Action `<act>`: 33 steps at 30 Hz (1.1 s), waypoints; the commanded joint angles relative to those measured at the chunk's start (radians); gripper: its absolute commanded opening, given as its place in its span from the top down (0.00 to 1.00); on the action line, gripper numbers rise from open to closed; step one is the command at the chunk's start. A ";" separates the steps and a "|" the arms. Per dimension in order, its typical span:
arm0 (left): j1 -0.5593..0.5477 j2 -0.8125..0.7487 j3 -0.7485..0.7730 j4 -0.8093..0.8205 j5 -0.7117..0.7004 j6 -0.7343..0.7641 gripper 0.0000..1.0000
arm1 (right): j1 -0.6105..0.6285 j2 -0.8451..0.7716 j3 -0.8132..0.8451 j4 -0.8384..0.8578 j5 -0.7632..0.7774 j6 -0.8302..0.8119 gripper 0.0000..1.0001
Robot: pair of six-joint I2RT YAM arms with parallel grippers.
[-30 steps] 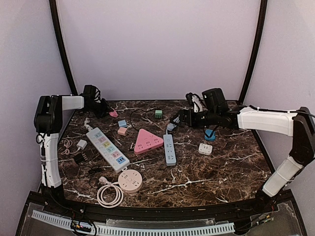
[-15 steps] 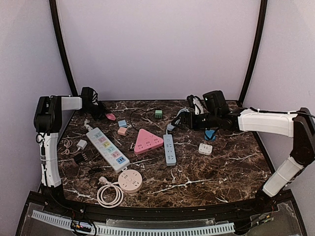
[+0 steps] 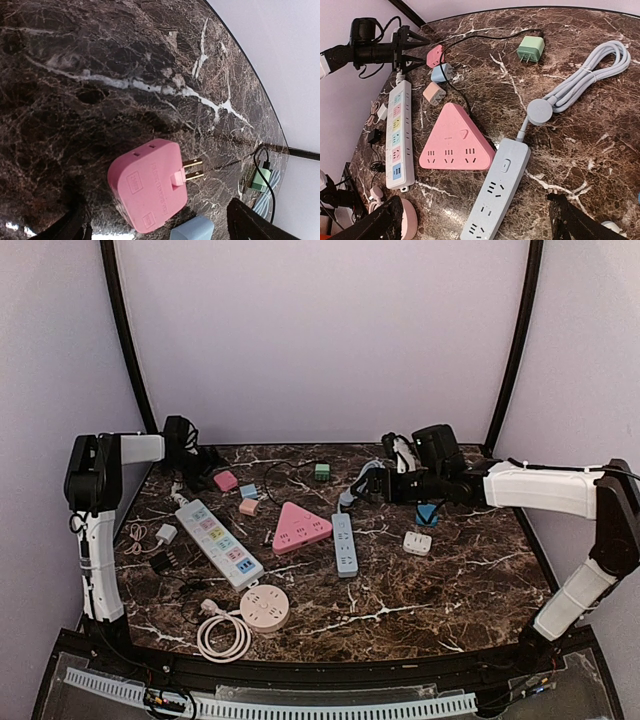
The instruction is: Pull the plug off the socket
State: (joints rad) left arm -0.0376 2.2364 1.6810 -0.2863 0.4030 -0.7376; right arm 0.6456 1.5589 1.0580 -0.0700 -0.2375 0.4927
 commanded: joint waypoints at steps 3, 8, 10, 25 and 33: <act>-0.019 -0.158 -0.076 -0.038 -0.065 0.079 0.04 | -0.015 -0.026 0.023 -0.019 0.097 -0.059 0.01; -0.070 -0.308 -0.158 -0.026 -0.112 0.121 0.01 | -0.037 -0.061 0.003 -0.003 0.137 -0.062 0.01; -0.103 -0.377 -0.195 -0.019 -0.146 0.148 0.01 | -0.056 -0.079 -0.016 0.017 0.153 -0.065 0.01; -0.188 -0.994 -0.657 0.161 -0.406 0.293 0.01 | -0.279 -0.326 -0.359 0.408 0.442 -0.306 0.01; -0.186 -1.141 -0.900 0.401 -0.391 0.413 0.01 | -0.585 -0.261 -0.518 0.670 0.413 -0.357 0.01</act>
State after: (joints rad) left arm -0.2260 1.1175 0.8314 -0.0013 0.0433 -0.3981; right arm 0.1585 1.2667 0.6651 0.3370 0.1585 0.1902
